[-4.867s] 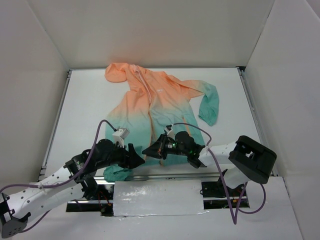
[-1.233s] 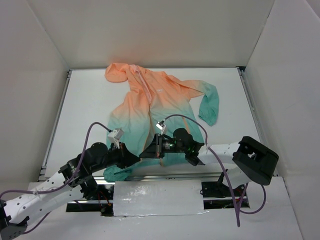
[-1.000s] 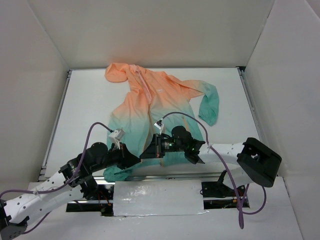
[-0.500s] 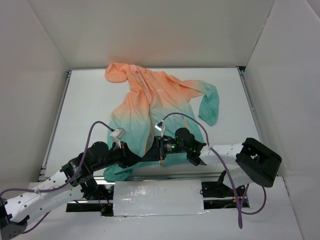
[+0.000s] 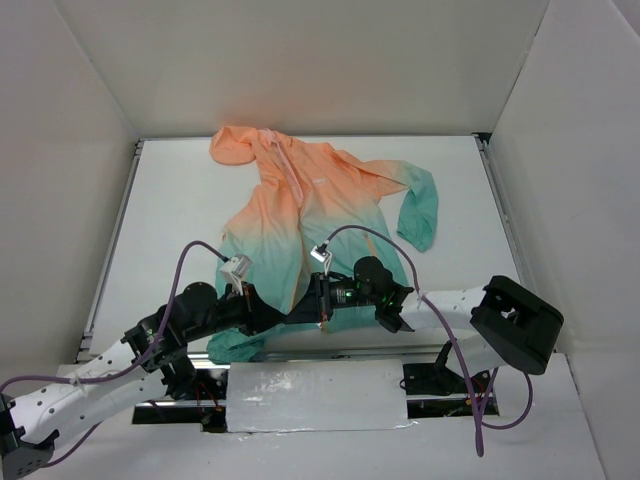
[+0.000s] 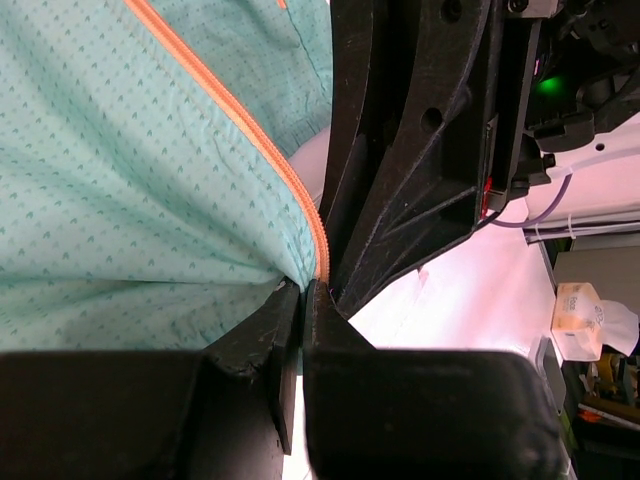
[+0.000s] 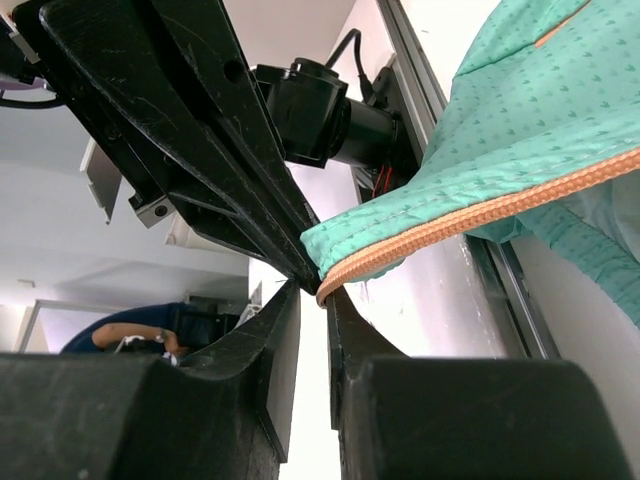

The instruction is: Zip up the jacket

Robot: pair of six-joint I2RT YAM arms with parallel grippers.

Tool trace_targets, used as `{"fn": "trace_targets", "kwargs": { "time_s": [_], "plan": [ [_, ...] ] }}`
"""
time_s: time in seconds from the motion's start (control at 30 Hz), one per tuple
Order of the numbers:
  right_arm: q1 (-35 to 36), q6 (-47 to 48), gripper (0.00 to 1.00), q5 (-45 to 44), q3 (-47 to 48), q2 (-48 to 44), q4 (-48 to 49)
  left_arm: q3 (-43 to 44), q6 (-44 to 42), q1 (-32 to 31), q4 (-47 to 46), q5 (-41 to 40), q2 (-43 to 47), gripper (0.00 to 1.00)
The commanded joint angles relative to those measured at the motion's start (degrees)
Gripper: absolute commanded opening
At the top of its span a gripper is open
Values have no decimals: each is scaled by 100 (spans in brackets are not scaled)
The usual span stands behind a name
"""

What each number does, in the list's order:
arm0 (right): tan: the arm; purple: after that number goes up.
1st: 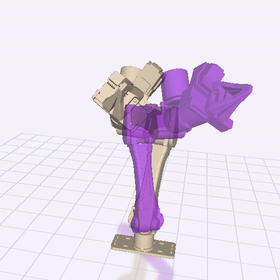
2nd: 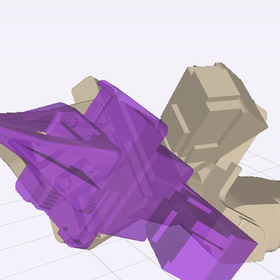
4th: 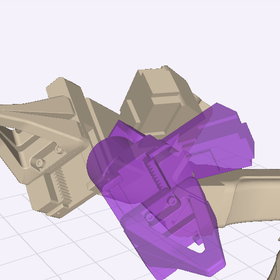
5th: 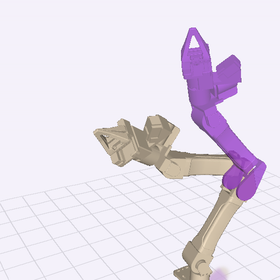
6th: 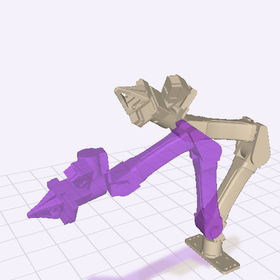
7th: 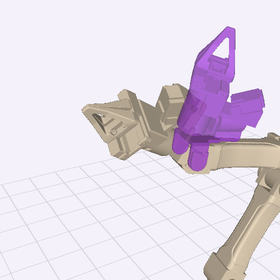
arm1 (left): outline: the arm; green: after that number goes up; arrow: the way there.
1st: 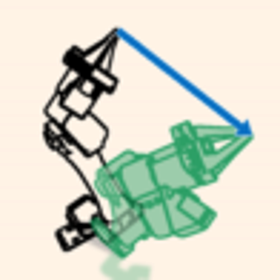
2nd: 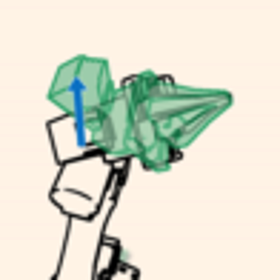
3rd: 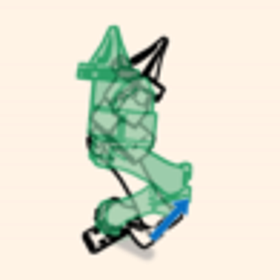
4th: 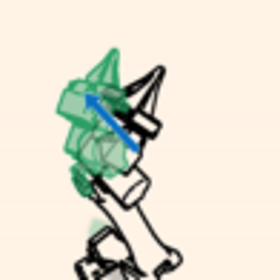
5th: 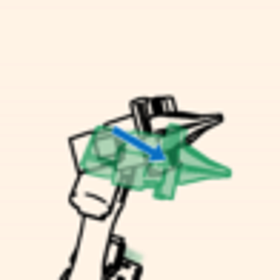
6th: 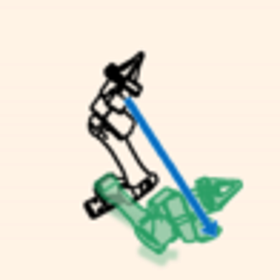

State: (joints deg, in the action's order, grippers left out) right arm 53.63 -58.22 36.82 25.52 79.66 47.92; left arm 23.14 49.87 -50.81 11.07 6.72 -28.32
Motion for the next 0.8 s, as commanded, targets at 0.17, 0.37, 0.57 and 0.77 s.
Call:
{"fn": "trace_targets", "kwargs": {
  "time_s": [0.17, 0.37, 0.57, 0.77],
  "plan": [
    [25, 469, 14, -34, 15, -249, 51, 121, 32, -17, -404, 119, 151, 0],
    [16, 882, 0, -272, 94, -460, -555, 183, -73, -17, -369, 286, 177, 0],
    [16, 1102, 0, -403, 208, -460, -907, 60, -74, -17, -535, 496, 282, 3],
    [8, 1111, 5, -430, 208, -355, -882, 7, -91, -17, -641, 620, 274, 2]
  ]
}}
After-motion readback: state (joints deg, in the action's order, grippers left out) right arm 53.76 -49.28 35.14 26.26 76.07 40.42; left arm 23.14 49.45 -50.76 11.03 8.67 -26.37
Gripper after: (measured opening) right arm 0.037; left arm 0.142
